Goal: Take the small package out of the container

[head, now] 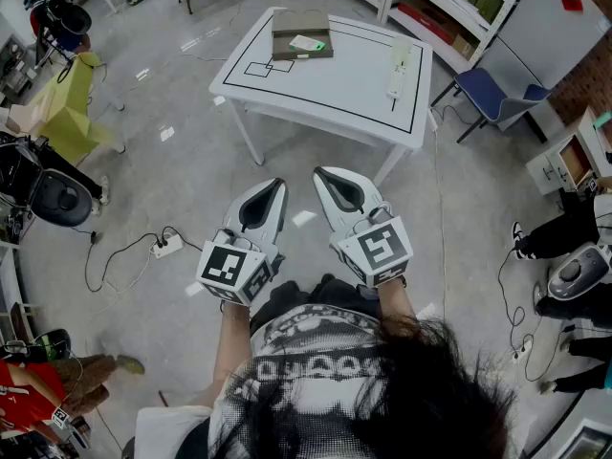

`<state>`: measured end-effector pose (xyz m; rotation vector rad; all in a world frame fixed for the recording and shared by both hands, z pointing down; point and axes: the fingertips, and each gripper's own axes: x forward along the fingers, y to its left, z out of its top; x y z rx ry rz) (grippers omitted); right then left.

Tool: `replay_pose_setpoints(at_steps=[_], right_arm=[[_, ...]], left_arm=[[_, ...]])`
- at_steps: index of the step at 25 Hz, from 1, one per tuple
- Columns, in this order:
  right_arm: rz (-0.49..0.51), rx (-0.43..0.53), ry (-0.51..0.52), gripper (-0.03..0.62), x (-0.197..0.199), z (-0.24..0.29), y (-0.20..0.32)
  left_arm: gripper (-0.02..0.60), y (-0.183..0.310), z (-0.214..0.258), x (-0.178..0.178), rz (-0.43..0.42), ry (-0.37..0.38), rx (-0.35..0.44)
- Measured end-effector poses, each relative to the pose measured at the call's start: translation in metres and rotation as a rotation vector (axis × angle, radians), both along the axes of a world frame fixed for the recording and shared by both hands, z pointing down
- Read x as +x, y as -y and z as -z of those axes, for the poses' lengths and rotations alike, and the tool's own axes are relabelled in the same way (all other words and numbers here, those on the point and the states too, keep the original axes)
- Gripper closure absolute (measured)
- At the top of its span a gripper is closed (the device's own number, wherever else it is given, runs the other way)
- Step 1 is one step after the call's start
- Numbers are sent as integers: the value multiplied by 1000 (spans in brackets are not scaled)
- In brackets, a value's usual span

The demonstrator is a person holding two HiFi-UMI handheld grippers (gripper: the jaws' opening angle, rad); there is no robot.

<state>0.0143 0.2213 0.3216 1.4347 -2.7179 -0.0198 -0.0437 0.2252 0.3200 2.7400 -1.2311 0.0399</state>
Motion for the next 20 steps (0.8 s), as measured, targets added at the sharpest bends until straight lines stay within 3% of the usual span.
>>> replay_pose_setpoints(at_steps=[6,20], right_arm=[[-3,-15,34,603,19,0,8],[59,-57,53,597,54,-30,15]], left_arm=[[581,6,-3,18,-24,1,26],[581,7,-34,56,13,4,-7]])
